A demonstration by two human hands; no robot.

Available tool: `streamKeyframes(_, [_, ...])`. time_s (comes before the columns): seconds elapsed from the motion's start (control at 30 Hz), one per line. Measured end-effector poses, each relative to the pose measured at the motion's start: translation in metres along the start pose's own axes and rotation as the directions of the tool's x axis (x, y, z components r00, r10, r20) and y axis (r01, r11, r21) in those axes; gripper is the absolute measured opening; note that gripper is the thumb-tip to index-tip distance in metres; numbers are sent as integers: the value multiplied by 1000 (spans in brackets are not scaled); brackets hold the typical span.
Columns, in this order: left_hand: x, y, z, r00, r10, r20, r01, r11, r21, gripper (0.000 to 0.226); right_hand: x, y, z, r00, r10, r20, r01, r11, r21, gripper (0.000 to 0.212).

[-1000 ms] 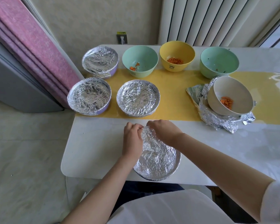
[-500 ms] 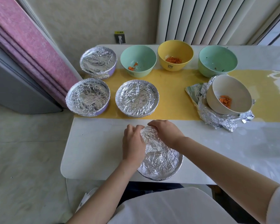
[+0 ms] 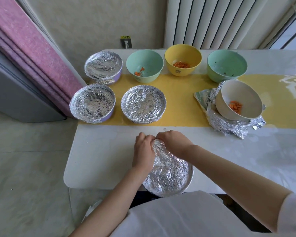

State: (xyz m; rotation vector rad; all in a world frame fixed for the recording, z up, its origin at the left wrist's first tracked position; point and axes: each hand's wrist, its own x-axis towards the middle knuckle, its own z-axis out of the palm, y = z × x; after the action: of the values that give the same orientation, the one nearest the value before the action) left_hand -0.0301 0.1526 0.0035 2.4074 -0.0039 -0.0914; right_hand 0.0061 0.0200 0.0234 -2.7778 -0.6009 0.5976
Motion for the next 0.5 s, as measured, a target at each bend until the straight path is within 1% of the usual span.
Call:
streamKeyframes(0.1, [-5, 0, 1, 1000, 6, 5, -6, 1000, -3, 20, -4, 1, 1, 1000, -12, -2, 12, 999, -51, 30])
streamKeyframes(0.17, [-6, -1, 1, 1000, 1, 10, -1, 1000, -3, 20, -5, 3, 3, 1000, -20, 4, 20, 999, -34, 31])
streamKeyframes(0.23, [-7, -2, 1, 1000, -5, 7, 5, 1000, -8, 19, -6, 7, 7, 1000, -15, -12, 15, 998, 67, 31])
streamKeyframes(0.33, [-10, -2, 0, 999, -20, -25, 20, 1000, 6, 19, -13, 9, 8, 994, 77, -81, -55, 967, 248, 31])
streamKeyframes(0.4, [-14, -3, -3, 999, -28, -40, 29, 999, 23, 23, -18, 11, 9, 983, 140, -120, -99, 950, 295, 31])
streamKeyframes(0.5, [-16, -4, -7, 999, 5, -32, -3, 998, 58, 22, -21, 12, 12, 978, 168, -123, -120, 938, 326, 28])
